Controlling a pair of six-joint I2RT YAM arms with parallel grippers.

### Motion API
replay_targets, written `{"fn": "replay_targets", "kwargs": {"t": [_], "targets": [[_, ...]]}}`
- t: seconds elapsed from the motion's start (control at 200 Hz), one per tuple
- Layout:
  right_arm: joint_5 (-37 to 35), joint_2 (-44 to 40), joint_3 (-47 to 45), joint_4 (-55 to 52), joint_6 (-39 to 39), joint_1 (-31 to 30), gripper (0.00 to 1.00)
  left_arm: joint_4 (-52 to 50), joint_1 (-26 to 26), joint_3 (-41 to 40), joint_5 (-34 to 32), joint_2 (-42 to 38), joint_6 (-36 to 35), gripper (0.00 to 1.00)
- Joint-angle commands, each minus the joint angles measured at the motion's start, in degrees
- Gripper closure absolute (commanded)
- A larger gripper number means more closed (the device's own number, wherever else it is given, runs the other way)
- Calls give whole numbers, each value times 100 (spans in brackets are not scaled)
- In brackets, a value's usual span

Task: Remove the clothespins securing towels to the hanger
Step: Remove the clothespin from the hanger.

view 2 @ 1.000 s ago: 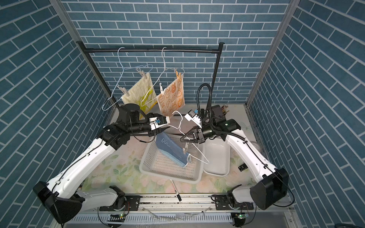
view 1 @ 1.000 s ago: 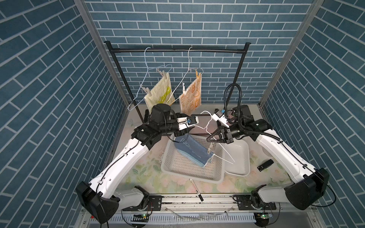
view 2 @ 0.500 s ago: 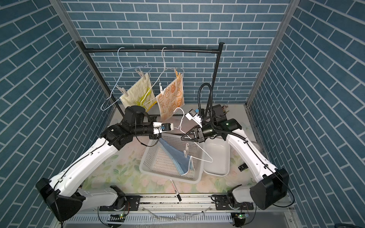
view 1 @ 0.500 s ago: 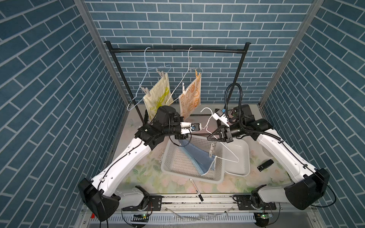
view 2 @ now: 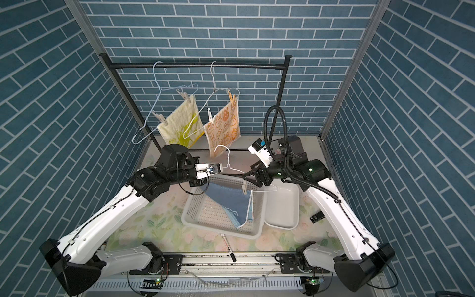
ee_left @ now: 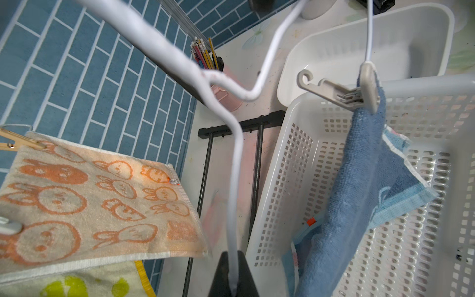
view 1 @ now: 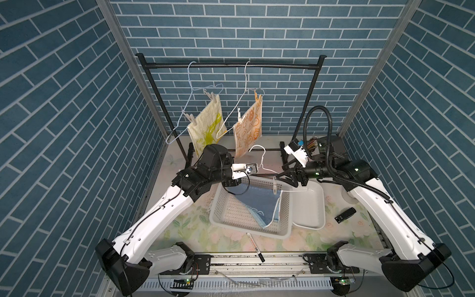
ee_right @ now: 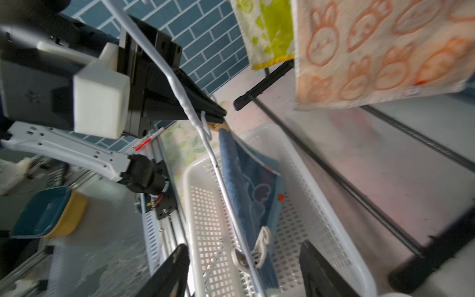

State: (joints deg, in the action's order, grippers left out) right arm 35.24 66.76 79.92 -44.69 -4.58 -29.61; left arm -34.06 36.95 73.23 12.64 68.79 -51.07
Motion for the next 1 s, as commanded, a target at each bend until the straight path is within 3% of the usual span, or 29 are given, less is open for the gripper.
{"fn": "replay_targets", "kwargs": {"t": [0.0, 0.41, 0.575, 0.765, 0.995], "targets": [[-1332, -569, -283, 443, -572, -19, 18, -306, 49, 5, -386, 27, 395, 100], [-477, -2221, -2602, 1625, -2819, -288, 9, -893, 58, 310, -623, 253, 950, 100], [-609, -2322, -3590, 2941, -2756, -568, 4, -748, 60, 257, -468, 175, 808, 100], [-1553, -1848, -4308, 4452, -2866, -1075, 1, -501, 62, 147, -298, 79, 687, 100], [-1960, -1021, -4700, 6083, -2400, -1245, 1, -145, 57, -192, -163, -95, 616, 100]]}}
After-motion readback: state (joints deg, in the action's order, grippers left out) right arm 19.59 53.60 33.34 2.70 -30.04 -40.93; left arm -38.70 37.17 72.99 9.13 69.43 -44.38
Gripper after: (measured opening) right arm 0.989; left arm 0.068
